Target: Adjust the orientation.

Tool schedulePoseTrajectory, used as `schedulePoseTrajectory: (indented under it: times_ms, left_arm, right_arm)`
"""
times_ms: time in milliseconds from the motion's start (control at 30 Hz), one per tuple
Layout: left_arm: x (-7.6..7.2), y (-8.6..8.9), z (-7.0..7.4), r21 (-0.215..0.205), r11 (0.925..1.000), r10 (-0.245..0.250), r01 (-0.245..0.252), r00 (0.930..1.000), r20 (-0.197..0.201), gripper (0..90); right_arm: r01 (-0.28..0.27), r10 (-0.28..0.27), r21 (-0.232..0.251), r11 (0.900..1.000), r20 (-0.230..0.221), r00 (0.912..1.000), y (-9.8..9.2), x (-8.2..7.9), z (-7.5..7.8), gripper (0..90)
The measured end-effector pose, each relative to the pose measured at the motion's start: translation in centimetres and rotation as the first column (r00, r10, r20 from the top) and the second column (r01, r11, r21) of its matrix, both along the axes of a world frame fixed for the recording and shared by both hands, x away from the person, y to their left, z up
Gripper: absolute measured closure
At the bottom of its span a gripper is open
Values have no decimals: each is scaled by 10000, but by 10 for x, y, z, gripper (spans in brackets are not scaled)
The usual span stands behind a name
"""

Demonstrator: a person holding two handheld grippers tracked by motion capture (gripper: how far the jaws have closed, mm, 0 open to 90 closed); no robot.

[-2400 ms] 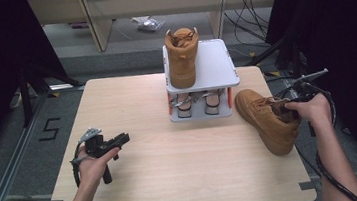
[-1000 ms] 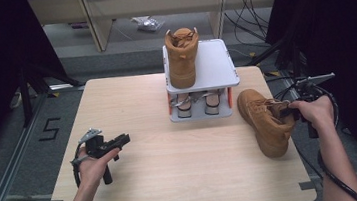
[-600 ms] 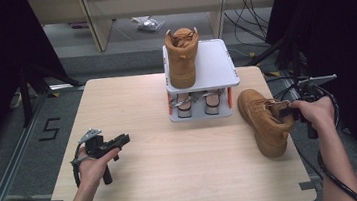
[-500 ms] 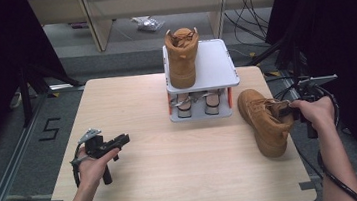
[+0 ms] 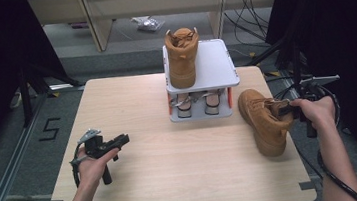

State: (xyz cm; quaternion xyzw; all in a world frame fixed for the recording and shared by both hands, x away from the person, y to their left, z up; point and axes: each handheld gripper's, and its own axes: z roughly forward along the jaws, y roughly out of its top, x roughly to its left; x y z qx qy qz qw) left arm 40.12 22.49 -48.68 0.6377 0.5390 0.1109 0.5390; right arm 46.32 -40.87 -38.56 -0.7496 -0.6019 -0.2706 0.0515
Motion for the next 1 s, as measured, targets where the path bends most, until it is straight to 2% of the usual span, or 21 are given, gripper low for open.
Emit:
schedulePoseTrajectory:
  times_ms: [33, 133, 167, 267, 367, 400, 500, 833, 867, 1000]
  left_arm:
    - [0, 0, 0, -28, 10000, 17, -17, 10000, -5, 736]
    - [0, 1, 0, -52, 10000, 21, -21, 10000, -13, 736]
    - [1, 0, 0, -79, 10000, 44, -44, 10000, -38, 736]
    - [2, 0, 1, -74, 10000, 33, -33, 10000, -14, 736]
    - [3, 0, 2, -105, 9999, 29, -29, 10000, -27, 735]
    - [3, 0, 2, -105, 9999, 29, -29, 10000, -27, 735]
    - [4, 0, 1, -103, 9999, 40, -41, 10000, -42, 735]
    - [4, -1, 0, -146, 9999, -33, 31, 10000, -71, 734]
    - [4, -1, 0, -146, 9999, -33, 31, 10000, -71, 733]
    - [3, 0, 1, -195, 9998, -9, 7, 10000, -71, 733]
  right_arm:
    - [339, -334, 326, 9989, -185, 9993, 0, 0, 2, 835]
    - [257, -258, 270, 9993, 31, 9997, -2, -1, 2, 835]
    - [304, -306, 501, 9983, 33, 9995, -4, -1, 4, 835]
    - [421, -430, 512, 9978, 183, 9989, -5, -2, 4, 835]
    - [489, -498, 969, 9941, 74, 9987, -12, -4, 7, 835]
    - [489, -498, 969, 9941, 74, 9987, -12, -4, 7, 835]
    - [539, -573, 1206, 9912, 254, 9980, -18, -7, 10, 835]
    - [781, -891, 1493, 9857, 685, 9937, -24, -13, 18, 834]
    - [1087, -1168, 1577, 9815, 426, 9922, -23, -13, 20, 834]
    - [980, -1097, 1675, 9810, 621, 9920, -25, -14, 20, 834]
